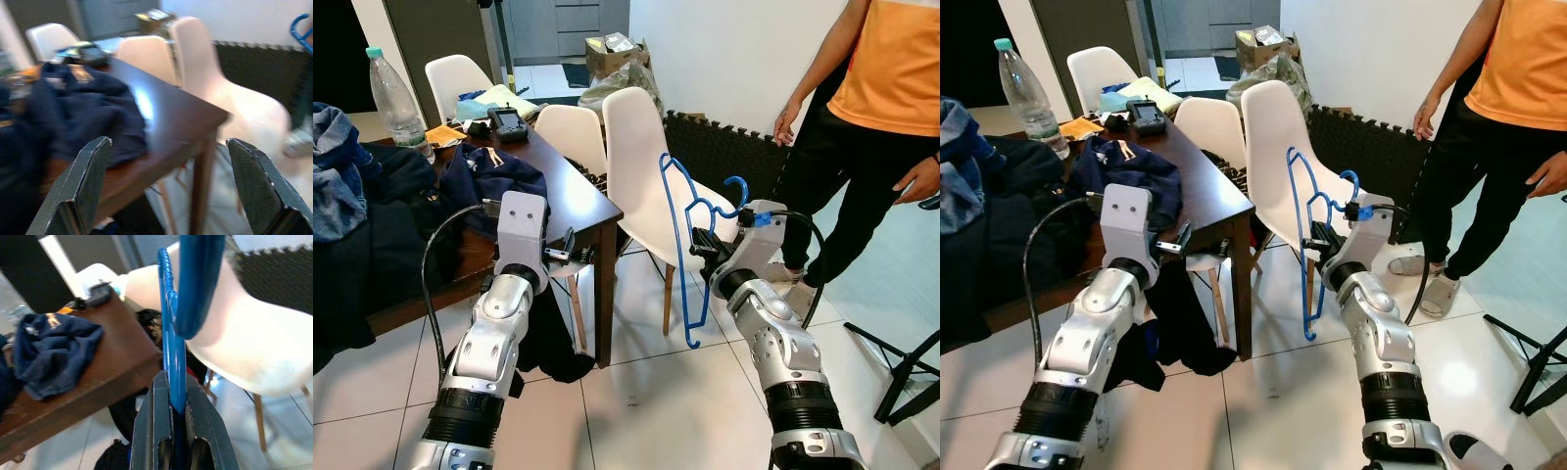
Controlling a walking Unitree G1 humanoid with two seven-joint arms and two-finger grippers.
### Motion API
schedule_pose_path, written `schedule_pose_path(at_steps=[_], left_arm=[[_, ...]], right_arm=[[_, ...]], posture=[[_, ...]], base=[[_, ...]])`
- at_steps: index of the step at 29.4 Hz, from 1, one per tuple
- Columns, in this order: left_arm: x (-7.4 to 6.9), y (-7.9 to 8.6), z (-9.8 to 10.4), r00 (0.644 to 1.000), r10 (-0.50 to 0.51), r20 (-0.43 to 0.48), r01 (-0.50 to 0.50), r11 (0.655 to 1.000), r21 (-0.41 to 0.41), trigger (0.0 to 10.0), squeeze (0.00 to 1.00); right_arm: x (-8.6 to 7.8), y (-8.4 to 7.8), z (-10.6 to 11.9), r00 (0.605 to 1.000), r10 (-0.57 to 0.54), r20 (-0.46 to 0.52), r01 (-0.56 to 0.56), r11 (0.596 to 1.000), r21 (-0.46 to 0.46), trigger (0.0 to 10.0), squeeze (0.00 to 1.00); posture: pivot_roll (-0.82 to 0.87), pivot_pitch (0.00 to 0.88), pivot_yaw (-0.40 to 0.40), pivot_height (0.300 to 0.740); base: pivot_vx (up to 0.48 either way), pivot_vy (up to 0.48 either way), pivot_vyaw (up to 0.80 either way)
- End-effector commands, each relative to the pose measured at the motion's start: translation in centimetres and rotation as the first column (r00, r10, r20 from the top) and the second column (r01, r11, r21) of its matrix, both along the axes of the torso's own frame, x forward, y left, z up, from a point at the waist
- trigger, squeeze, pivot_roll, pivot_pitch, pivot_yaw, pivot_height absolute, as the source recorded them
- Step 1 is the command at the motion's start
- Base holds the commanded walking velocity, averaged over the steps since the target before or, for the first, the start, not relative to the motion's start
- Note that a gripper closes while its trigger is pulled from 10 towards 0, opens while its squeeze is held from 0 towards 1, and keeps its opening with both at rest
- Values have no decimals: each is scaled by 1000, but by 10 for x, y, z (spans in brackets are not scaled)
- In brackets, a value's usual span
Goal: Hang hanger
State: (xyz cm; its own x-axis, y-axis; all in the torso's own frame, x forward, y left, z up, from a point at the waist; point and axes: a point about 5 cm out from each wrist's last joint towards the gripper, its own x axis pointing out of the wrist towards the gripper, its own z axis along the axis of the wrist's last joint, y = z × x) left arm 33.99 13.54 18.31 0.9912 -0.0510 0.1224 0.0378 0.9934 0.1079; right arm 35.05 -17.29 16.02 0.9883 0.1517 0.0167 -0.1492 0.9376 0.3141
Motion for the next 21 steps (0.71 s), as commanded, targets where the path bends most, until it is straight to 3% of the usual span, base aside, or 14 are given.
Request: schedule_pose_path(at_steps=[1, 7, 12, 16, 21], left_arm=[[0, 6, 3, 1000, 22, 15, -22, 999, 24, 10000, 0], [2, 8, 6, 999, 23, 26, -23, 999, 32, 10000, 0], [3, 10, 10, 999, 27, 39, -28, 999, 35, 10000, 0], [7, 24, 32, 993, 44, 111, -50, 998, 47, 10000, 0], [7, 26, 34, 991, 53, 121, -59, 997, 49, 10000, 0]], right_arm=[[2, 5, 2, 1000, 13, 19, -13, 1000, 20, 10000, 0], [3, 5, 5, 999, 10, 34, -11, 999, 32, 10000, 0], [6, 6, 8, 999, 2, 39, -4, 999, 39, 10000, 0], [10, 8, 19, 997, -6, 81, -2, 995, 96, 10000, 0], [11, 8, 21, 996, -4, 89, -4, 995, 100, 10000, 0]], posture=[[148, 10, 4, 740], [144, 8, 2, 740], [131, 8, 5, 740], [150, 0, 0, 740], [150, 0, 0, 740]], base=[[0, 0, 788], [0, 0, 783], [0, 0, 0], [0, 0, 0], [0, 0, 0]])
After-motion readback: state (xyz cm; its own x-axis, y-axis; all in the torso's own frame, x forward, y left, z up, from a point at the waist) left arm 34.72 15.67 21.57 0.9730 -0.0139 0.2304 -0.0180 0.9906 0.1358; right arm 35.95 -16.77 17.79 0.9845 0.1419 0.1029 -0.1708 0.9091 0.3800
